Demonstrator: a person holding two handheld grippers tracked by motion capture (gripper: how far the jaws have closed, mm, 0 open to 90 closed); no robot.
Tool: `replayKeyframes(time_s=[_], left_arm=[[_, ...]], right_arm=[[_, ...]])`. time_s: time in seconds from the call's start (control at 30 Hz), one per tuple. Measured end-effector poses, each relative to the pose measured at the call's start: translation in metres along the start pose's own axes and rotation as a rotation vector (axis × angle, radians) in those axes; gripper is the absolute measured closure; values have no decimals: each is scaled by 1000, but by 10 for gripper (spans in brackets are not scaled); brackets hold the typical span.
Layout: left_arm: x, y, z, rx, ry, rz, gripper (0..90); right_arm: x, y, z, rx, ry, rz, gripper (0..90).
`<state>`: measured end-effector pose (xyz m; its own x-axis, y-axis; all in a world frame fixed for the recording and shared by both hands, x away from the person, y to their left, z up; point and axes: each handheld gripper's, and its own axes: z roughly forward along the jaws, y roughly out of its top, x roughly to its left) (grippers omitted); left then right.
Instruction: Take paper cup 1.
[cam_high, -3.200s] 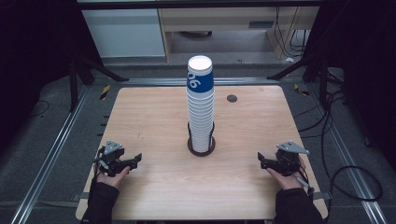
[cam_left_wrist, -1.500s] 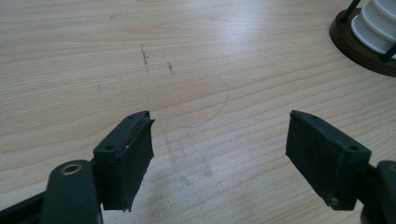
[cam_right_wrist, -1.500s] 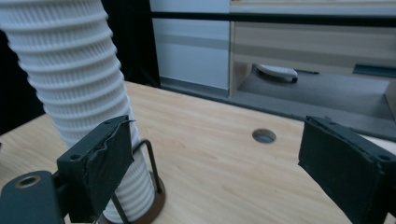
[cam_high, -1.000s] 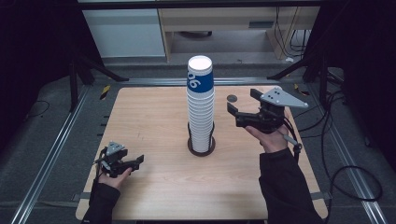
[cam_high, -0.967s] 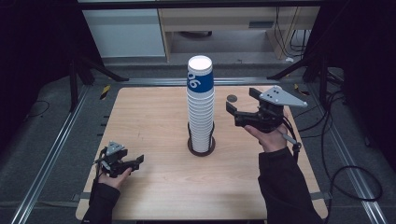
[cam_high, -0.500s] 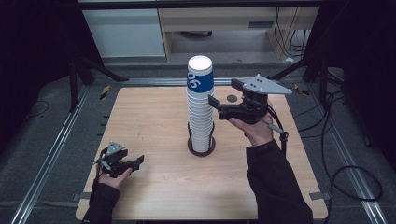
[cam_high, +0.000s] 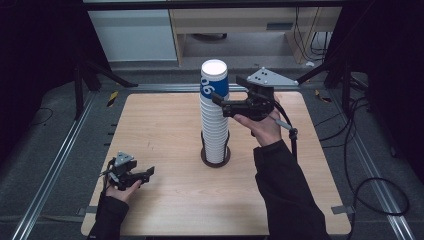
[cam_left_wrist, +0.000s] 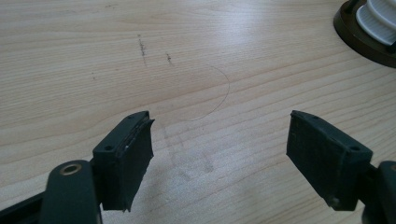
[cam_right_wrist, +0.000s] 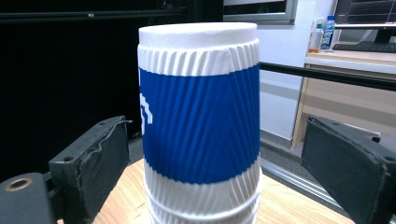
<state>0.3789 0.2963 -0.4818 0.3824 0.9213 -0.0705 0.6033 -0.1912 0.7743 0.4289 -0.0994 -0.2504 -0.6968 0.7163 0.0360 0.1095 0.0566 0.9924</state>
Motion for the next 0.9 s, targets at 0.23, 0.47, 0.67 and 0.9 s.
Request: replayKeyframes(time_s=[0.23, 0.47, 0.67, 0.9], left_arm=[[1, 0, 0, -1, 0, -1, 218], [1, 0, 1, -1, -2, -2, 218], [1, 0, 1, -2, -3, -1, 218], [1, 0, 0, -4, -4, -2, 218]], right_arm=[[-1, 1, 15, 20, 6, 5, 65], [1, 2, 26, 27, 14, 9, 62], [4, 2, 35, 42, 8, 0, 66], [5, 0, 40, 57, -5, -5, 125]])
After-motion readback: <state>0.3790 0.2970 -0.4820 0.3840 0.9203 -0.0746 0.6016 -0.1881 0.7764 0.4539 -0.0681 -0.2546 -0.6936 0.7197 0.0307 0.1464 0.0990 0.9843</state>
